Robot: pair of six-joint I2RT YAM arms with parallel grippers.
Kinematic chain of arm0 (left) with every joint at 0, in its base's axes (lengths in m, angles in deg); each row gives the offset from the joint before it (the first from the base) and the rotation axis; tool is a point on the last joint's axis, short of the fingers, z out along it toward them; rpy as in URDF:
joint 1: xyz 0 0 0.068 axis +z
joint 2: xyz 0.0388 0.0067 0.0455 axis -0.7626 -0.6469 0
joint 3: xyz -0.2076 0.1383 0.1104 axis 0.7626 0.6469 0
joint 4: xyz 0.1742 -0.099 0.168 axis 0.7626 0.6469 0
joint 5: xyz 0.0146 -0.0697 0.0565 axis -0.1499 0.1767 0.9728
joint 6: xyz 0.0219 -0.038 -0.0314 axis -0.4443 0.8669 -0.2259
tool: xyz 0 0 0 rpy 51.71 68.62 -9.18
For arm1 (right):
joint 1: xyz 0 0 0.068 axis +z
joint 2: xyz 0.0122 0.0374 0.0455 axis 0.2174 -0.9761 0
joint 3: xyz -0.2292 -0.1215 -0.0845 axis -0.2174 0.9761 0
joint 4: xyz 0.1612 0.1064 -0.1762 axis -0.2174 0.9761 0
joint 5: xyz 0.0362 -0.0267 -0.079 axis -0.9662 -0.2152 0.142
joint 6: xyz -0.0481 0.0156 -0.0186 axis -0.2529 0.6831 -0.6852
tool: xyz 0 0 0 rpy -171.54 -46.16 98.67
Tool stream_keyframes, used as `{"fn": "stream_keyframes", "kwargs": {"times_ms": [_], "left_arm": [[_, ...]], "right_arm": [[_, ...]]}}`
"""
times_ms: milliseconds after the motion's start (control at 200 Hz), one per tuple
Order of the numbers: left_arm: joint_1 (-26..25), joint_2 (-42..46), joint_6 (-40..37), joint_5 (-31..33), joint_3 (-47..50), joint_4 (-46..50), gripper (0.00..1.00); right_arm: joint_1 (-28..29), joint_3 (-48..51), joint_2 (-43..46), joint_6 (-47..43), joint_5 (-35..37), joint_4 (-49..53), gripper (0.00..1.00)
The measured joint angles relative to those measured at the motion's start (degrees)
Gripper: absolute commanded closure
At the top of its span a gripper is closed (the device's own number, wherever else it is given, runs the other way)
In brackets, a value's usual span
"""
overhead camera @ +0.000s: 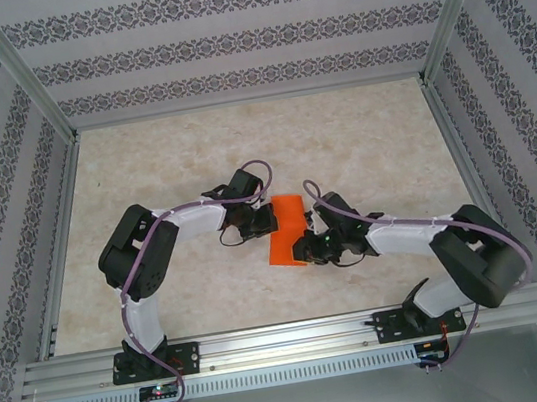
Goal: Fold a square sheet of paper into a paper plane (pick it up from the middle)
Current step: Fold the square sheet of paper in half at the center of the table.
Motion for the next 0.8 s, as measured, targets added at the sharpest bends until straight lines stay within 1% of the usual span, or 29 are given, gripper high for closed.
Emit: {"fn": "stream_keyframes", "kwargs": {"times_ms": [80,175,280,420,515,585,639,714,804], "left_arm": [[0.0,-0.1,0.0,0.0,-0.1,0.1,1.00],[0.0,-0.4,0.0,-0.2,-0.5,0.2,1.00],[0.0,-0.6,-0.2,-0.3,-0.8,0.4,1.00],[0.0,-0.6,-0.2,-0.4,-0.8,0.4,1.00],[0.0,-0.6,-0.2,-0.4,-0.8,0.4,1.00],[0.0,-0.6,-0.3,-0.4,-0.8,0.5,1.00],[0.0,-0.6,-0.4,-0.4,-0.8,0.5,1.00],[0.0,-0.6,-0.6,-0.4,-0.8,0.5,1.00],[0.0,-0.6,-1.0,-0.4,-0.8,0.5,1.00]], "right_arm": [[-0.3,-2.1,2.0,-0.5,1.1,0.6,0.80],[-0.3,-2.5,2.4,-0.6,2.5,-0.3,0.81],[-0.3,-1.5,0.3,-0.6,2.8,-0.6,0.81],[-0.3,2.4,-3.8,-0.1,2.4,-2.4,0.81],[-1.0,2.5,-3.7,0.0,1.8,-2.8,0.81],[-1.0,2.1,-2.6,-0.1,2.2,-1.2,0.80],[-1.4,1.4,-0.8,-0.4,2.8,1.0,0.73],[-2.3,-0.6,2.5,-1.2,4.7,3.4,0.73],[-4.5,-2.9,5.8,-2.8,7.6,2.1,0.73]]}}
